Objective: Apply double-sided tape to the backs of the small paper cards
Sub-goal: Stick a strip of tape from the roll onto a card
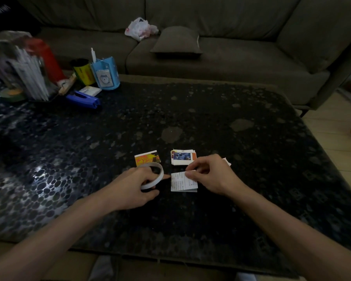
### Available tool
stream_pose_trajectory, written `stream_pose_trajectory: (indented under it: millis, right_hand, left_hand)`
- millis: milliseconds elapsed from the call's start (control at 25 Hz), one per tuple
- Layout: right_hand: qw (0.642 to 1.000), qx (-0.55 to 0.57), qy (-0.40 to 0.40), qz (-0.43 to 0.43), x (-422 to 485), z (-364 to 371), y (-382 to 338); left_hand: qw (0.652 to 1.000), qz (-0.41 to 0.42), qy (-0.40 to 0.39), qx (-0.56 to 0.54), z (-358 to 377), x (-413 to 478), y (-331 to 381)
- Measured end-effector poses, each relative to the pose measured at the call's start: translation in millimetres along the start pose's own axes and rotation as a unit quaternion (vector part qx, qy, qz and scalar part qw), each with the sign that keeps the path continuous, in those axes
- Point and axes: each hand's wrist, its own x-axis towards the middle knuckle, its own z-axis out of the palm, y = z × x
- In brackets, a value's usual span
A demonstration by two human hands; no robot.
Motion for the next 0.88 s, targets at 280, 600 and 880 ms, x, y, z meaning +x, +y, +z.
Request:
stream_pose_trajectory:
  millis: [280, 600, 880]
  right_hand:
    - [1.0, -0.024, 0.008, 0.005, -2.3, -0.7, -2.8]
    - [1.0, -0.029, 0.007, 0.009, -4.7, 0.5, -5.7]
    - [0.999, -0.044, 0.014, 0.008, -3.4, 3.0, -5.5]
  left_hand:
    - [1.0, 0.016, -0.025, 0.009, 0.5, -0.4, -2.1]
    - [0.999, 0.019, -0.019, 0.023, 3.6, 0.8, -4.6]
    - [0.999, 0.044, -0.014, 0.006, 4.2, -1.1, -3.7]
